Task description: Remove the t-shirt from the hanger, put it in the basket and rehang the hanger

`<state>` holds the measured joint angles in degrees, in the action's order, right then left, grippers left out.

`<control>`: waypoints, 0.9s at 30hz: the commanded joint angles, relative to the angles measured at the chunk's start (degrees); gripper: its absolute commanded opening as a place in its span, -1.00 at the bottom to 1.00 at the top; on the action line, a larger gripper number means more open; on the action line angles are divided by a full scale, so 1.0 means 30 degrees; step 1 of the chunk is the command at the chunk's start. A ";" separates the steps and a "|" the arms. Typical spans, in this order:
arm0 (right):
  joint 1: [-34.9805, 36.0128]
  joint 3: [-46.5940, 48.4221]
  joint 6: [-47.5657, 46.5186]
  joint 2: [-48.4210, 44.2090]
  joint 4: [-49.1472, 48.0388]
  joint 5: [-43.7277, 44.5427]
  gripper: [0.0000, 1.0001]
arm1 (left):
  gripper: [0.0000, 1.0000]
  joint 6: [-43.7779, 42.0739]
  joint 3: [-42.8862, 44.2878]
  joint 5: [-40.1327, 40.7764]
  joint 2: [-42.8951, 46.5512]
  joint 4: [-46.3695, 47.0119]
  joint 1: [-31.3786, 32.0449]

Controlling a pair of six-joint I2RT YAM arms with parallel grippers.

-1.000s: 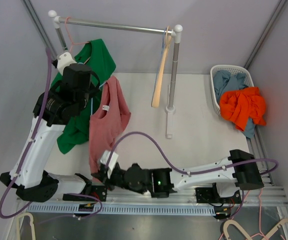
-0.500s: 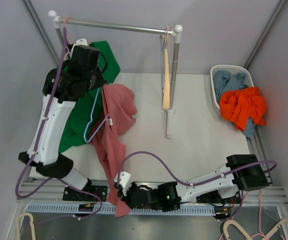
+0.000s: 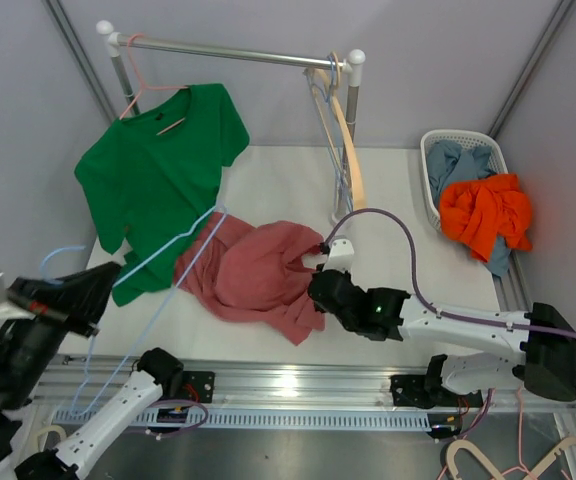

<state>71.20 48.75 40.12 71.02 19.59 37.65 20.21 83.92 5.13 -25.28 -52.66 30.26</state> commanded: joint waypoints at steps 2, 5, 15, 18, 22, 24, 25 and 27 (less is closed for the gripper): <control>-0.2167 -0.0198 -0.1386 0.0432 -0.0638 -0.3050 -0.95 | -0.99 -0.1726 -0.0668 0.0337 0.1860 0.1090 0.0050; -0.2522 0.2286 -0.2645 0.3270 -0.0965 -0.3760 0.76 | -0.99 -0.1551 -0.0902 0.2265 0.1924 0.0681 0.0079; -0.1148 1.7285 -0.4788 1.8064 0.3447 -0.8978 0.99 | -0.99 -0.2106 0.0998 0.3656 -0.3755 0.1119 0.0050; -0.0678 1.8028 -0.4206 1.9625 0.3723 -0.9468 0.99 | -0.99 -0.2252 0.3455 0.3419 -0.6036 0.1264 0.0020; -0.0442 1.5456 -0.3386 1.8751 0.3809 -0.9854 0.77 | -0.99 -0.2430 0.5509 0.3039 -0.8910 0.1502 -0.0678; -0.0325 1.2423 -0.2742 1.7061 0.3869 -0.9825 0.02 | -0.99 -0.1702 0.7200 0.2018 -1.0317 0.1120 -0.1586; -0.0093 1.1300 -0.2245 1.6294 0.3869 -0.9680 -0.32 | -0.99 -0.1378 0.7444 0.0881 -1.1368 0.1177 -0.2548; 0.0201 0.9102 -0.1307 1.3348 0.4566 -0.8833 -1.00 | -0.99 -0.0792 0.7331 0.0490 -1.2108 0.2079 -0.3170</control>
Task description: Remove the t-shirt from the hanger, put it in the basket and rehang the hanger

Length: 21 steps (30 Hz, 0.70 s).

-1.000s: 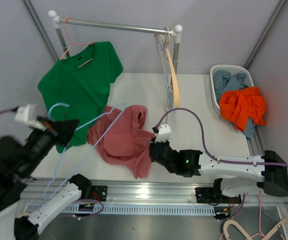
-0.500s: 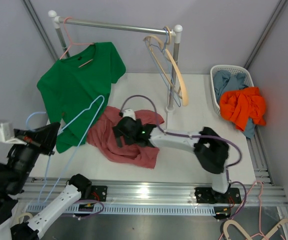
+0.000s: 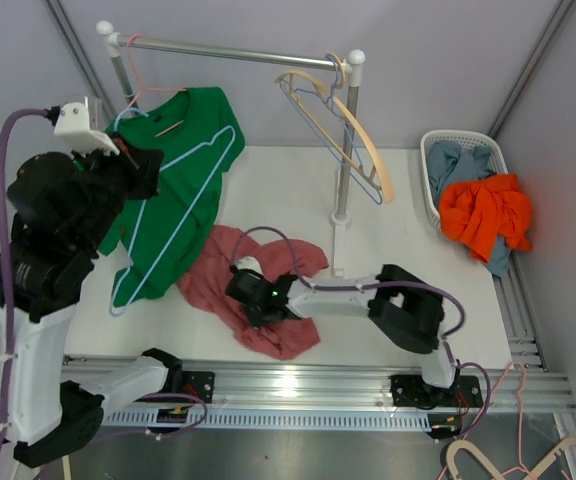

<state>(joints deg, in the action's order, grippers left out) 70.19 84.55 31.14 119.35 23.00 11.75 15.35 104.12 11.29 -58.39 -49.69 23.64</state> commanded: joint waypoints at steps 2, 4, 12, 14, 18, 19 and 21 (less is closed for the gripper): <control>0.0947 -0.5793 0.3117 -0.5346 0.4251 0.1172 -1.00 | -0.99 0.0917 0.0276 -0.1246 -0.1862 0.1707 -0.1346; 0.0716 -0.7491 0.4323 -1.0263 0.6240 0.2493 -1.00 | -0.99 0.0888 -0.0511 -0.0689 -0.2127 0.2994 -0.1346; -1.0929 -0.0424 -0.0485 -1.9571 0.9123 0.4796 -1.00 | -0.99 0.0974 -0.0284 0.0602 -0.4908 0.6073 -0.1288; -1.4416 0.2416 -0.2197 -1.7643 0.8358 0.2774 -1.00 | -0.99 0.1121 0.0680 0.0952 -0.5582 0.6134 -0.1229; -2.1213 1.1806 -0.3727 -1.2840 0.8269 0.0218 -1.00 | -0.99 0.1006 0.1798 0.1978 -0.7017 0.6103 -0.1112; -2.2013 1.3111 -0.3699 -1.1931 0.8298 -0.0916 -1.00 | -0.99 0.0918 0.1944 0.2066 -0.7166 0.6308 -0.1112; -2.4407 1.6036 -0.3291 -0.9468 0.8183 -0.2560 -1.00 | -0.99 0.0655 0.2063 0.2009 -0.7459 0.6981 -0.1112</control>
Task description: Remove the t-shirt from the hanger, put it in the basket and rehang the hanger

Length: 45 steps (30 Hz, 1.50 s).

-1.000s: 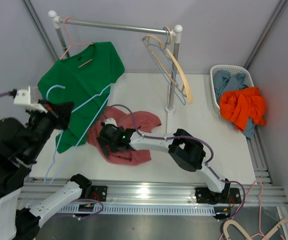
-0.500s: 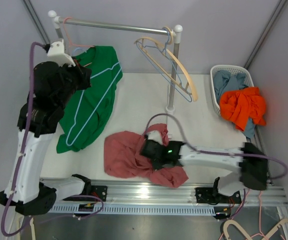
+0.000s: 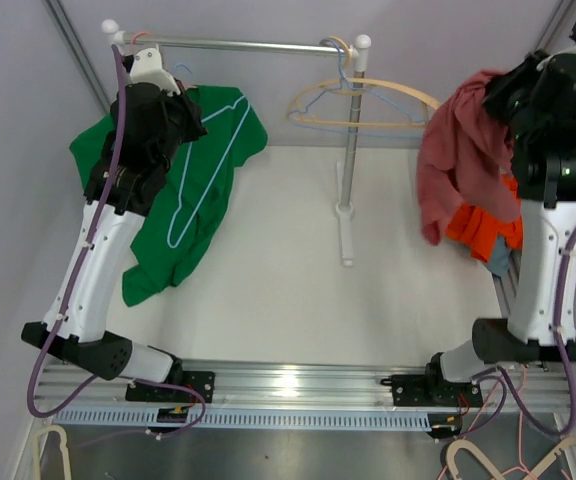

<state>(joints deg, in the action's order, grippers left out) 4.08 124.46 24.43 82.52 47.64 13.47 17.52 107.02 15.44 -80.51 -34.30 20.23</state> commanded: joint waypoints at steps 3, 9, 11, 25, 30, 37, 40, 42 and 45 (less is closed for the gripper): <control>-0.4107 0.3716 0.0029 0.5119 -0.0701 -0.6624 -1.00 | -0.99 -0.0127 0.1326 0.0478 -0.0701 0.2497 0.0025; -0.5665 -0.0259 0.1027 0.6917 -0.3188 -0.7598 -1.00 | -0.99 -0.0477 0.3606 0.0507 -0.3218 0.1973 0.0024; -0.5957 -0.2683 0.1291 0.6946 -0.4998 -0.7364 -1.00 | -0.99 -0.0420 0.4343 0.0536 -0.4037 0.1738 0.0025; -0.7569 0.1278 0.2200 0.9202 -0.5042 -0.7798 -1.00 | -0.99 -0.2584 0.6309 0.2202 -0.6620 0.4663 0.1575; -0.8037 0.2604 0.2638 0.8297 -0.6062 -0.7540 -1.00 | -0.99 -0.5164 0.5401 0.4110 -0.6854 0.8118 0.2778; -0.9269 0.2551 0.2582 0.9492 -0.4191 -0.8123 -1.00 | -0.99 -0.4493 0.7448 0.3203 -0.8552 0.7538 0.2954; -0.9123 -0.1109 0.2144 1.0280 -0.3902 -0.8567 -1.00 | -0.99 -0.4520 0.7771 0.2909 -0.9197 0.7742 0.3188; -0.8451 -0.1441 0.0426 1.1626 -0.2528 -0.7776 -1.00 | -0.99 -0.4638 0.8036 0.3026 -0.9839 0.7744 0.3423; -0.7601 -0.0299 -0.1106 1.5200 0.0811 -0.8124 -1.00 | -0.99 -0.4814 0.8651 0.2793 -1.0514 0.7860 0.3628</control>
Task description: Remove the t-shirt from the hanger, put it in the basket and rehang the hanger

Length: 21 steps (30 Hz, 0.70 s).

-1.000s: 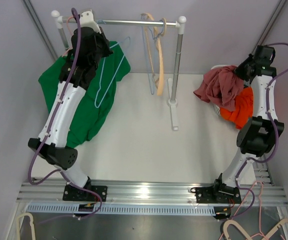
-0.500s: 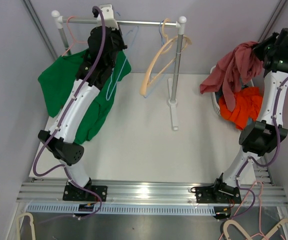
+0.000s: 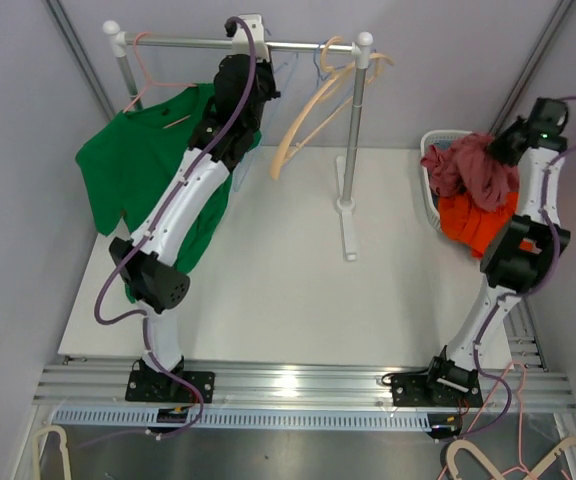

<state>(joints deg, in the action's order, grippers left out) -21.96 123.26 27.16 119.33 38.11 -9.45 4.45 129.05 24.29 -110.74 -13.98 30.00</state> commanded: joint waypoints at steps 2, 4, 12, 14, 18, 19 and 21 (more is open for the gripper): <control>0.1370 -0.0448 -0.2431 0.3437 0.4526 -0.0248 -1.00 | -0.99 -0.0545 0.1279 -0.0450 -0.0616 0.1231 0.0401; 0.1547 -0.2984 -0.1851 0.2272 0.2691 0.0479 -0.32 | -0.99 -0.0516 0.1250 -0.0569 -0.0791 0.1290 0.0401; 0.1605 -0.3792 -0.2108 -0.3761 0.2034 0.2303 0.99 | -0.99 -0.0750 0.1162 -0.1592 -0.0646 0.2051 0.0576; 0.1577 -0.4432 -0.2167 -0.4703 0.1626 0.1865 0.99 | -0.99 -0.0780 0.1103 -0.1915 -0.0559 0.2169 0.0664; 0.1751 -0.5780 -0.2197 -0.6697 0.0804 0.0925 0.99 | -0.99 -0.0633 0.0607 -0.3115 -0.0237 0.2344 0.0694; 0.1781 -0.5901 -0.2197 -0.7251 0.0774 0.0866 0.99 | -0.99 -0.0430 0.0518 -0.3147 -0.0207 0.2345 0.0723; 0.1782 -0.6280 -0.2197 -0.7723 0.0745 0.0720 0.99 | -0.96 -0.0194 0.0604 -0.3292 -0.0206 0.2140 0.0723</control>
<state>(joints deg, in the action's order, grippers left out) -16.99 107.04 21.71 96.53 40.03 -5.72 3.46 129.86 17.26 -113.91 -10.48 31.59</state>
